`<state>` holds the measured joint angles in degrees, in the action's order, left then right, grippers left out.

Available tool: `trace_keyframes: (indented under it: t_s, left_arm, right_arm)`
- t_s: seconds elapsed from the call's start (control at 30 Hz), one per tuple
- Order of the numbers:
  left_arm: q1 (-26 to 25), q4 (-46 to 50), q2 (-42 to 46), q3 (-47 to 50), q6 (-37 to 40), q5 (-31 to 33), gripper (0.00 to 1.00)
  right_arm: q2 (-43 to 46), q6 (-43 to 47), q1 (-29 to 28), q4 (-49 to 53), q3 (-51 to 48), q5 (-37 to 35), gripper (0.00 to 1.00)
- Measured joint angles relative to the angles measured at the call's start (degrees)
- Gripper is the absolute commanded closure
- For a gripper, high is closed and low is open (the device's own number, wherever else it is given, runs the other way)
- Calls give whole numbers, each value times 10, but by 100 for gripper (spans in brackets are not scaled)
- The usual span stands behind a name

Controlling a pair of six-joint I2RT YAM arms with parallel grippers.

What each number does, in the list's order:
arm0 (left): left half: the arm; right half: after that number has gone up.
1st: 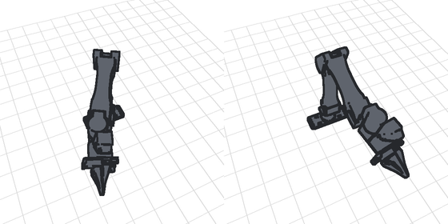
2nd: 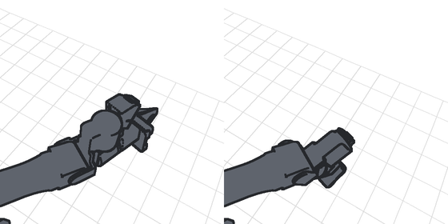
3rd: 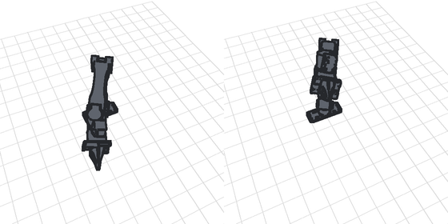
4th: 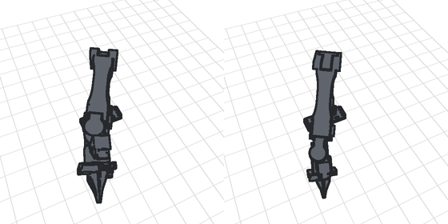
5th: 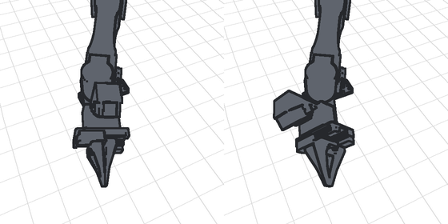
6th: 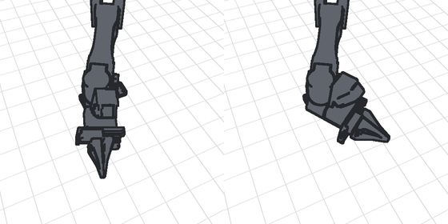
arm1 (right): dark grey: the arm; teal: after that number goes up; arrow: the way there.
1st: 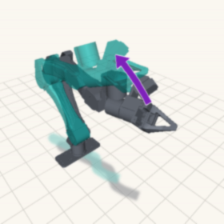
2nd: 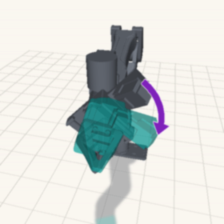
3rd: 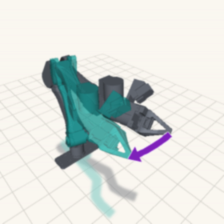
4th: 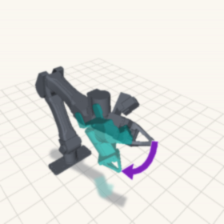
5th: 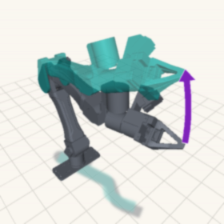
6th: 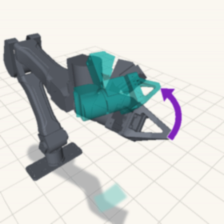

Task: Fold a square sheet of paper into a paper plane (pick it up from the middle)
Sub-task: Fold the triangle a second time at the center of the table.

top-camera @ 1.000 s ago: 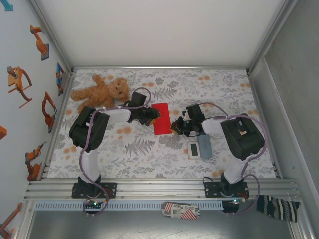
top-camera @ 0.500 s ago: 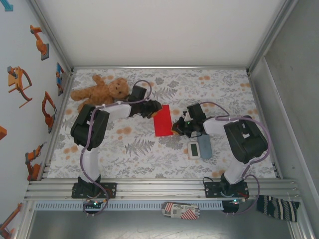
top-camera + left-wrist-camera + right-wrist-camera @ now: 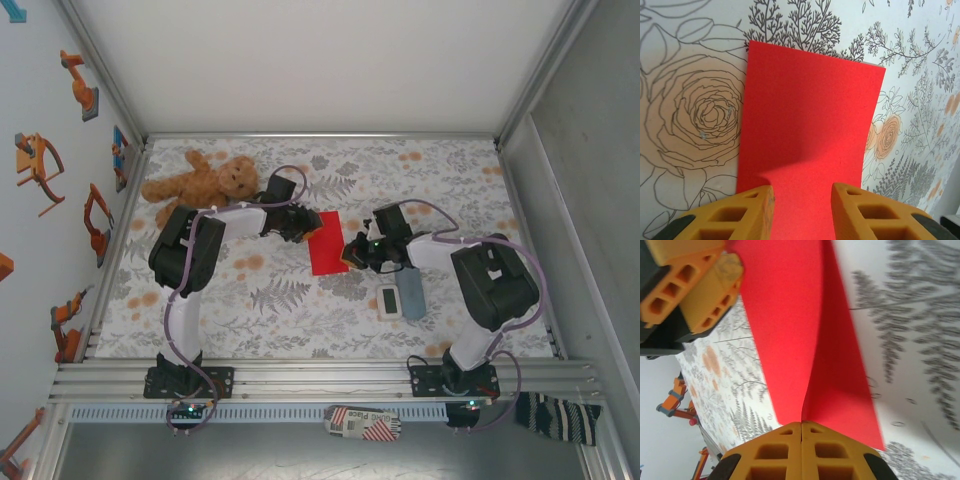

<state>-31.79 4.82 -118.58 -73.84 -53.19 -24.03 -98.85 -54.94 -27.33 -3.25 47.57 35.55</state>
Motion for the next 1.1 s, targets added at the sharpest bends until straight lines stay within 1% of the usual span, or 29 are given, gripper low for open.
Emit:
trace_keyframes:
  t_s: [0.2,0.3,0.6,1.1]
  left_arm:
    - [0,0,0,0,0,0,64]
    - [0,1,0,1,0,0,67]
    - [0,2,0,3,0,5,72]
    - [1,2,0,6,0,13,74]
  right_arm:
    - [-33,6,-21,-11,56,9,100]
    - [-55,5,-29,-21,74,7,100]
    - [-94,2,-46,-32,90,-23,100]
    - [-126,-28,-47,-85,102,-42,100]
